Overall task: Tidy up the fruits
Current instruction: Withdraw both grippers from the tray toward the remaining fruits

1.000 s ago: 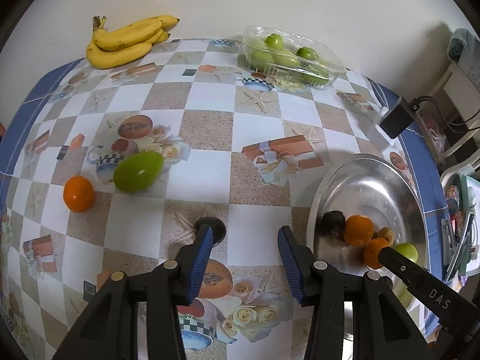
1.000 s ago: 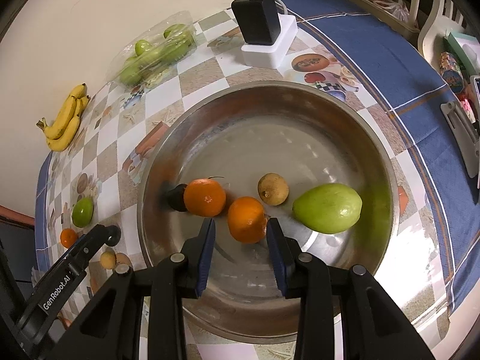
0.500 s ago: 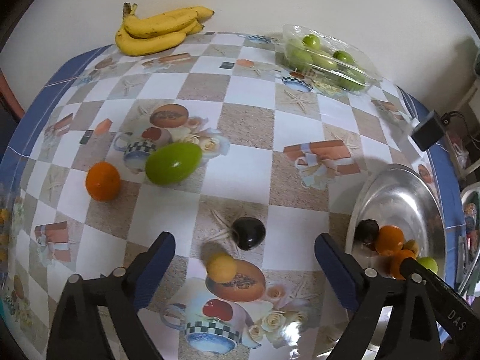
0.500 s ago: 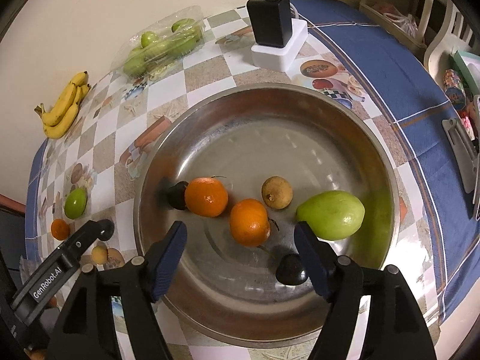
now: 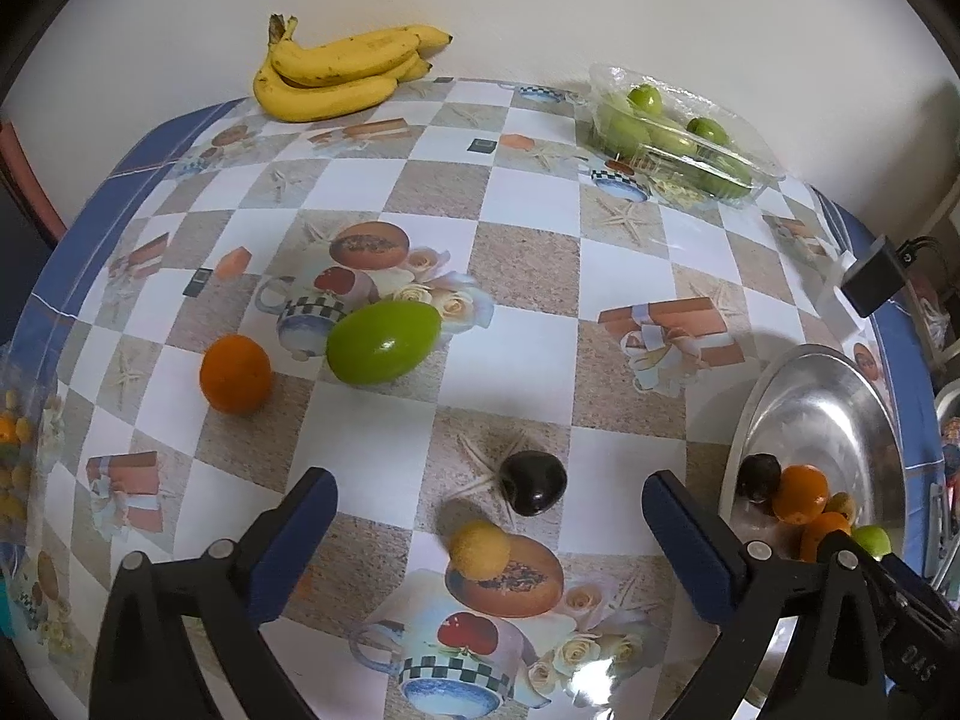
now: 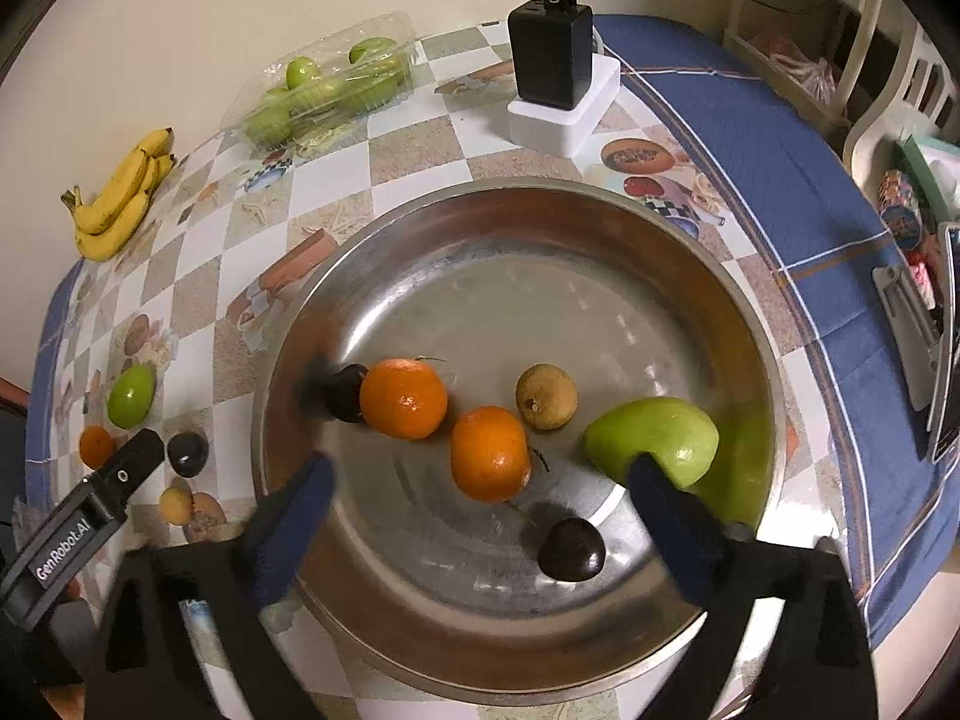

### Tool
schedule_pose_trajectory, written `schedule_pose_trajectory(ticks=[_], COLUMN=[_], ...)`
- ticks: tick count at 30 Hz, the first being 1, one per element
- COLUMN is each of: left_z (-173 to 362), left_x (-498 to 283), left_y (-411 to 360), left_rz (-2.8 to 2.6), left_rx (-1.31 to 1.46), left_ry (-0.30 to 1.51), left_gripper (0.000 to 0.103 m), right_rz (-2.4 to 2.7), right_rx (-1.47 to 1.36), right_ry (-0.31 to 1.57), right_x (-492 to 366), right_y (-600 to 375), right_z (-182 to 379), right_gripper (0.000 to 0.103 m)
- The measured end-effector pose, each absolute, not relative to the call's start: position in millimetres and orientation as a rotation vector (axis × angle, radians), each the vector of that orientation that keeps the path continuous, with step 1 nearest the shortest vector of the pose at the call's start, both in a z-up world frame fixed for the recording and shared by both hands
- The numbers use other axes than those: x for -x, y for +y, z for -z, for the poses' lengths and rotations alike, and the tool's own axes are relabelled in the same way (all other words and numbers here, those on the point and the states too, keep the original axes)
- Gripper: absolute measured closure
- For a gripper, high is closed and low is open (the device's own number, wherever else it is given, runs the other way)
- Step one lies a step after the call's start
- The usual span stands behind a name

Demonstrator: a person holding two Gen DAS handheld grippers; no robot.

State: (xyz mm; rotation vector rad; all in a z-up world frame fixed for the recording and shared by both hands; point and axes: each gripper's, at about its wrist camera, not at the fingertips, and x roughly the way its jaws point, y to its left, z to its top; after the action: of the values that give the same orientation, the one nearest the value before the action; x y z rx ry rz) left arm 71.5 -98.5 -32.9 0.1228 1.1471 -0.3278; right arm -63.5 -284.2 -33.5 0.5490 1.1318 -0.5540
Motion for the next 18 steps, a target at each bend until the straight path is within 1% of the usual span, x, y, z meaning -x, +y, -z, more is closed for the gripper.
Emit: schedule_pose_trajectory(ticks=[18], left_z=[28.0], left_x=[-74.1], left_y=[-93.0], left_rz=[0.332], left_rx=[-0.168], left_ry=[1.130], left_gripper=[0.000], right_rz=[0.529], right_rx=[-0.541], right_ry=[1.137], right_x=[59.0], right_y=[-277.6], right_z=[36.5], right_gripper=[0.000])
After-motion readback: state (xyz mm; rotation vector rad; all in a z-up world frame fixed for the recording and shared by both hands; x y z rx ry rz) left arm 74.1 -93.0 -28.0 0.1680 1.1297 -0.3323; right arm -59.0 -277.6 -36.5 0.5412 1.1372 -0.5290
